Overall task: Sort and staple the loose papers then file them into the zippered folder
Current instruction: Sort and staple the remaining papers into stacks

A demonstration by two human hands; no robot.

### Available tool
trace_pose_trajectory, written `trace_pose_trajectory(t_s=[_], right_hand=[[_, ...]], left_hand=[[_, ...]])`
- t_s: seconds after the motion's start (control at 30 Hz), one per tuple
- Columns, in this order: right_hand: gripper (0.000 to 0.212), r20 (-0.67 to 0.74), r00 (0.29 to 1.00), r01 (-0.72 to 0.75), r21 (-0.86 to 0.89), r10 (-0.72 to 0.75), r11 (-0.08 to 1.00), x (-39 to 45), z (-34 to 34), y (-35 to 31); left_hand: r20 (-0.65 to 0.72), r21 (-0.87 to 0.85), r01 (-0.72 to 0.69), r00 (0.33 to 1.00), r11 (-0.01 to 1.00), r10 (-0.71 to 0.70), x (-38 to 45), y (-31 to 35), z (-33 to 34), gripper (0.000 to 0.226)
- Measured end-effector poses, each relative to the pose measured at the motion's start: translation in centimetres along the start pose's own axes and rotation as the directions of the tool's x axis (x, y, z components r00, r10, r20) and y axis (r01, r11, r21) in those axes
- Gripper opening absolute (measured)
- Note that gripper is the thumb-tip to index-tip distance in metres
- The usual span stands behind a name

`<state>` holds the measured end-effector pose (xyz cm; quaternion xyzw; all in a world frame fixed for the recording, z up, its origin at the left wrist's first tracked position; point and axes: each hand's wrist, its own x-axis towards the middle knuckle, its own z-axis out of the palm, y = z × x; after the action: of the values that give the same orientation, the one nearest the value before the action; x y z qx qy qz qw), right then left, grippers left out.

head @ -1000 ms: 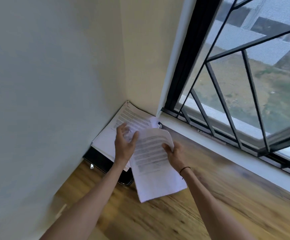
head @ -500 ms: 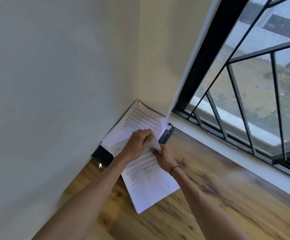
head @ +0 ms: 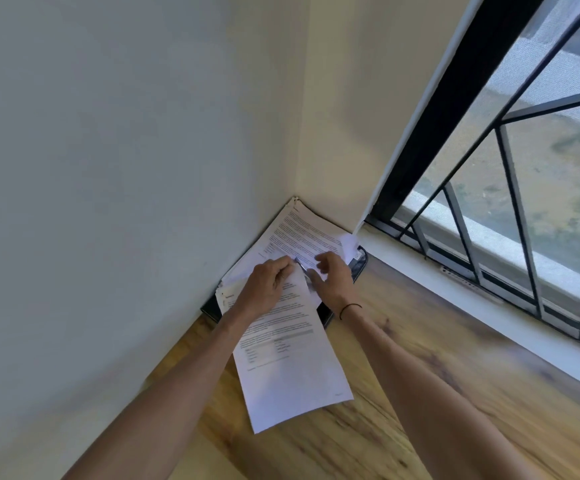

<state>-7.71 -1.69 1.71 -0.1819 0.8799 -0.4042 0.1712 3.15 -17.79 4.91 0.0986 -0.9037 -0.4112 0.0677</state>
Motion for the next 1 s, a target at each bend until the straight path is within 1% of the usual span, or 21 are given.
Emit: trace_pose_trajectory(t_s=[0.07, 0.13, 0.17, 0.2, 0.23, 0.3, 0.37, 0.4, 0.43, 0.5, 0.57, 0.6, 0.63, 0.7, 0.8, 0.83, 0.9, 1.0], right_hand=[[0.037, 0.055, 0.996, 0.083, -0.224, -0.072, 0.971, 1.2, 1.9, -0.4], [0.027, 0.097, 0.989, 0.141, -0.458, -0.108, 0.878, 2.3, 3.8, -0.6], [0.021, 0.095, 0.991, 0.134, -0.525, -0.099, 0.840, 2.7, 4.5, -0.8], [0.018, 0.075, 0.993, 0.122, -0.543, -0.096, 0.831, 2.9, 5.1, -0.9], [0.018, 0.062, 0.995, 0.096, -0.527, -0.074, 0.845, 3.1, 5.3, -1.2], [0.018, 0.058, 0.997, 0.066, -0.424, -0.045, 0.903, 3.2, 5.0, -1.7], [0.010, 0.014, 1.000, -0.013, -0.185, 0.016, 0.983, 2.6, 3.7, -2.3], [0.010, -0.012, 0.998, -0.059, -0.041, 0.059, 0.997, 2.0, 2.8, -2.2], [0.014, -0.019, 0.994, -0.103, 0.103, 0.105, 0.989, 1.3, 1.7, -2.0], [0.027, 0.066, 0.983, -0.185, 0.325, 0.173, 0.927, -0.8, -0.6, -0.8], [0.034, 0.183, 0.958, -0.279, 0.446, 0.219, 0.850, -3.2, -2.5, 1.1], [0.037, 0.218, 0.949, -0.304, 0.460, 0.226, 0.834, -4.3, -3.4, 1.9], [0.042, 0.228, 0.952, -0.288, 0.440, 0.204, 0.851, -5.3, -4.2, 2.6], [0.048, 0.254, 0.957, -0.221, 0.320, 0.142, 0.921, -7.0, -5.6, 3.8], [0.033, 0.311, 0.944, -0.149, 0.111, 0.108, 0.982, -8.4, -7.9, 4.9], [0.030, 0.320, 0.942, -0.118, 0.025, 0.104, 0.993, -8.6, -8.7, 5.3], [0.028, 0.332, 0.941, -0.041, -0.090, 0.069, 0.995, -9.0, -10.4, 5.5], [0.029, 0.349, 0.937, 0.073, -0.160, -0.013, 0.984, -9.3, -12.4, 5.9]], left_hand=[[-0.002, 0.007, 0.022, 1.000, 1.000, -0.022, -0.3, -0.2, -0.1, 0.027], [0.005, 0.012, 0.051, 0.999, 0.999, -0.051, -0.6, -0.2, -0.1, 0.029], [0.006, 0.009, 0.055, 0.998, 0.998, -0.055, -0.8, -0.3, -0.1, 0.029], [0.003, 0.006, 0.057, 0.998, 0.998, -0.057, -0.9, -0.3, -0.1, 0.028], [0.003, 0.005, 0.062, 0.998, 0.998, -0.062, -1.0, -0.3, -0.1, 0.028], [0.001, 0.000, 0.079, 0.997, 0.997, -0.079, -1.2, -0.3, -0.3, 0.030], [0.001, -0.017, 0.087, 0.996, 0.996, -0.087, -1.3, -0.4, -0.3, 0.034], [0.009, -0.025, 0.092, 0.996, 0.995, -0.092, -1.3, -0.5, -0.1, 0.034], [0.015, -0.030, 0.096, 0.995, 0.995, -0.095, -1.3, -0.4, 0.1, 0.033], [0.031, -0.033, 0.102, 0.994, 0.994, -0.101, -1.2, -0.2, 0.9, 0.032], [0.047, -0.028, 0.092, 0.995, 0.995, -0.091, -0.8, 0.5, 2.2, 0.033], [0.060, -0.028, 0.088, 0.994, 0.996, -0.087, -0.5, 1.1, 2.8, 0.034], [0.080, -0.023, 0.090, 0.993, 0.996, -0.088, -0.3, 1.6, 3.5, 0.034], [0.133, -0.019, 0.091, 0.987, 0.996, -0.088, 0.1, 2.6, 4.7, 0.031], [0.245, -0.044, 0.099, 0.966, 0.994, -0.085, 0.4, 4.5, 6.1, 0.015], [0.269, -0.060, 0.104, 0.959, 0.993, -0.085, 0.4, 5.1, 6.5, 0.011], [0.286, -0.087, 0.094, 0.956, 0.992, -0.066, 0.4, 6.1, 7.3, 0.009], [0.308, -0.091, 0.018, 0.951, 0.996, 0.011, 0.3, 7.4, 8.4, 0.013]])
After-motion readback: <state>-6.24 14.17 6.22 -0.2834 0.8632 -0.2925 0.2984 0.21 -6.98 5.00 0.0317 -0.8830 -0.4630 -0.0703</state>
